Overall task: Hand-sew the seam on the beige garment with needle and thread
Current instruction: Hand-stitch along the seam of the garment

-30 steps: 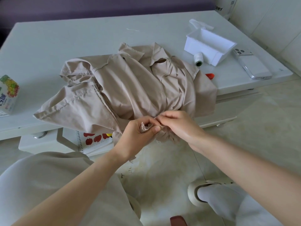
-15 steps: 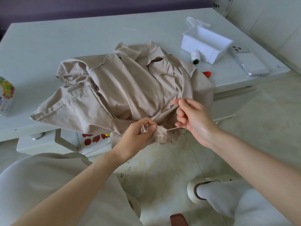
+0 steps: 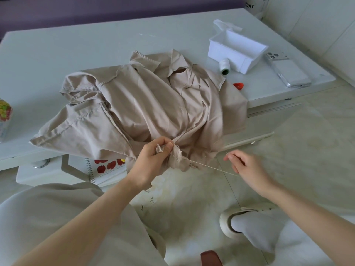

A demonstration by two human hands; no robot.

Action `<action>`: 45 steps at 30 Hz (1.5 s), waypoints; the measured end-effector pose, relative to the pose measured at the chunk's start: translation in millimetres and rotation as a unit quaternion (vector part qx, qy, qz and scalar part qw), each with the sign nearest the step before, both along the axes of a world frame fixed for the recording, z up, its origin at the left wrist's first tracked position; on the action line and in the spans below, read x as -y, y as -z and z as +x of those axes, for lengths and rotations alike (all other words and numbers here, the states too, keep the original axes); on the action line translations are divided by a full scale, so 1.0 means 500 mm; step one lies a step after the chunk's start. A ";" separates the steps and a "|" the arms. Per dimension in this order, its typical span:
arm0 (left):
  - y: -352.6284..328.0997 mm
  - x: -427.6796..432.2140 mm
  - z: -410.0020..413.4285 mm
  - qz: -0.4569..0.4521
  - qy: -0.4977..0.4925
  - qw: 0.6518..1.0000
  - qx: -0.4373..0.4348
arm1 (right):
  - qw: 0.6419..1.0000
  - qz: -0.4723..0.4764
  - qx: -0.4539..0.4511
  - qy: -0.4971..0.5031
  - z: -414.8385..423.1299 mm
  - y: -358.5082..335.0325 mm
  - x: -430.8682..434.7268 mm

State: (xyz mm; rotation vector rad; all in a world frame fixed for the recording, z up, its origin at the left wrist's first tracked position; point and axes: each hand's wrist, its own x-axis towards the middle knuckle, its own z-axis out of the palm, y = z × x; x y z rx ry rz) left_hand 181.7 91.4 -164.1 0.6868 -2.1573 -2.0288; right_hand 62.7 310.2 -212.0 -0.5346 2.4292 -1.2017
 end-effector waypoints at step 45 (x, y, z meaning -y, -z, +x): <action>0.010 0.029 0.010 -0.096 -0.002 0.995 -0.014 | 0.982 -0.037 0.097 -0.157 0.077 -0.080 0.160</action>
